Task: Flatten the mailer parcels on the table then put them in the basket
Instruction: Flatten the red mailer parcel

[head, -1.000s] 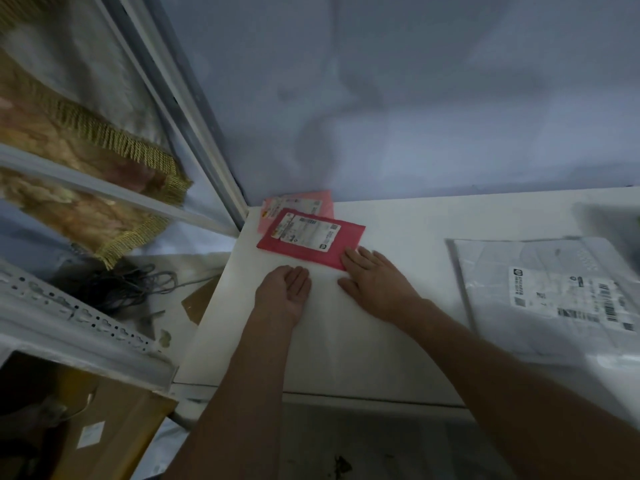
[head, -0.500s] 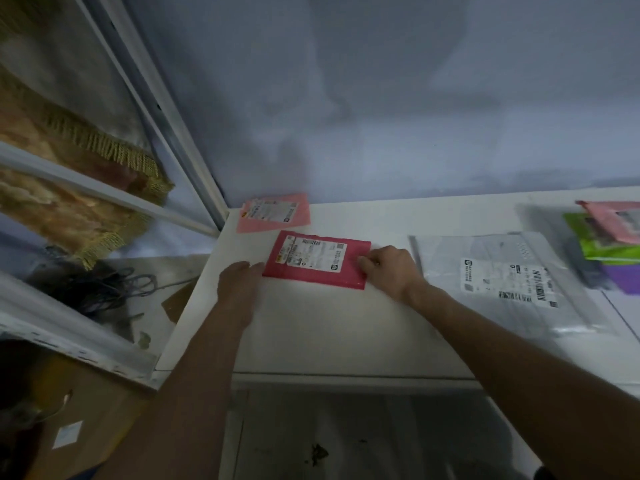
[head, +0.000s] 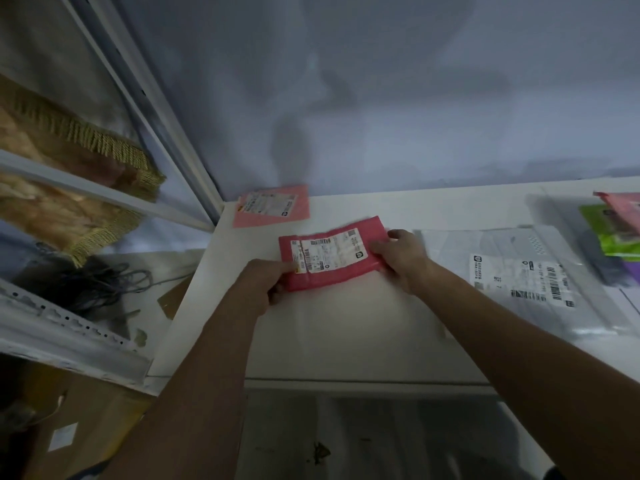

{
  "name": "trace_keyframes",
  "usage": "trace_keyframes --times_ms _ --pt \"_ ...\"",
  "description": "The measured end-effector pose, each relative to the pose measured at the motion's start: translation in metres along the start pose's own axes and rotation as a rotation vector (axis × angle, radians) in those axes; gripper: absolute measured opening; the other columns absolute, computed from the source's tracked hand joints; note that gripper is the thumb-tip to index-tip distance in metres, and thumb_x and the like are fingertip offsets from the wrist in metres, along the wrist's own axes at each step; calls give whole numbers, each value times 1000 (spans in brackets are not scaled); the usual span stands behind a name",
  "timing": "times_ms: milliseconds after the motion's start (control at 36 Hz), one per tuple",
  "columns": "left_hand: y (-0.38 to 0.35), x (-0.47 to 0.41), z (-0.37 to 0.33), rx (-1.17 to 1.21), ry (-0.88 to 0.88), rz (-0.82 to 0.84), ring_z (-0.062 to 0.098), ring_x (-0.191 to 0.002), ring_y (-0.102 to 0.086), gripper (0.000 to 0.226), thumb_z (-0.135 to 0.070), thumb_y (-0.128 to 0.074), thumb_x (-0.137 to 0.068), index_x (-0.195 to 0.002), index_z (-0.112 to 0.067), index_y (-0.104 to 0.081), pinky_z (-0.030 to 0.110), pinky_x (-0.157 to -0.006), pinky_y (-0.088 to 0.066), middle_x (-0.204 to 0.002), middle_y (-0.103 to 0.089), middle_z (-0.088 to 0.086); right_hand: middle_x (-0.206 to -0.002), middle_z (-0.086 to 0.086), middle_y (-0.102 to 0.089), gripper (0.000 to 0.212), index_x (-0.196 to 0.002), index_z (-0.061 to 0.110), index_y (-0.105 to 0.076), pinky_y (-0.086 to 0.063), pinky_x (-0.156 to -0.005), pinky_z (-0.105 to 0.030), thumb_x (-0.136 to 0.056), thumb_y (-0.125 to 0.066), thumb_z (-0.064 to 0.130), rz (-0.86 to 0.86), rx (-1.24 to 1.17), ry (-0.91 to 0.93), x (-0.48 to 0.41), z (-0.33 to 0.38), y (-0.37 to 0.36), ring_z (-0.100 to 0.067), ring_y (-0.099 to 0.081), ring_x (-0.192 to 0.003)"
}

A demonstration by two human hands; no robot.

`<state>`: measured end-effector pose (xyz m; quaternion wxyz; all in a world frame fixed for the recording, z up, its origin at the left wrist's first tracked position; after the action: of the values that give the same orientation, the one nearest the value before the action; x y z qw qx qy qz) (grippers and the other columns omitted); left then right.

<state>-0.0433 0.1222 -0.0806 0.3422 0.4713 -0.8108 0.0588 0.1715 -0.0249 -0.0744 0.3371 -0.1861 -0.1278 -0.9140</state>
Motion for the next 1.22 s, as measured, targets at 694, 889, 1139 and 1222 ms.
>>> trace_keyframes --times_ms 694,889,1139,1222 --pt "-17 103 -32 -1230 -548 -389 18 -66 -52 33 -38 -47 -96 -84 -9 -59 28 -63 -42 -67 -47 -1 -139 -17 -40 71 -139 14 -31 -44 -98 -45 -85 -66 43 75 1124 114 79 10 17 -36 -49 -123" --pt "-91 91 -22 -1207 -941 -183 25 -137 -36 39 -27 -37 -101 -131 -8 -53 39 -115 -27 -143 -46 11 -146 -14 -37 53 -146 12 -30 -34 -105 -41 -100 -39 35 6 1138 637 92 27 -41 -32 -36 -132" --pt "-105 71 20 -1335 -959 -162 31 -146 -14 78 -55 -46 -92 -150 -8 -24 42 -114 8 -157 -20 13 -154 -14 -31 76 -149 6 -29 -14 -121 -42 -97 11 43 14 1207 674 75 -29 -60 -27 -24 -146" --pt "-105 68 20 -1328 -936 -149 26 -148 4 78 -54 -38 -96 -153 -11 -6 34 -106 23 -160 -1 9 -148 -17 -40 79 -143 3 -41 -21 -118 -45 -98 13 42 8 1228 683 72 -31 -61 -29 -33 -141"
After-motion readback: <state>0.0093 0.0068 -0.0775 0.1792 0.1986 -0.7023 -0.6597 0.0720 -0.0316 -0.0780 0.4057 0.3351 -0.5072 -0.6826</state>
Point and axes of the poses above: each hand's wrist, its own x-axis away from the middle knuckle, its own y-axis out of the back of the hand, z = x × y, the point moved 9 cm from there along -x, towards the middle knuckle
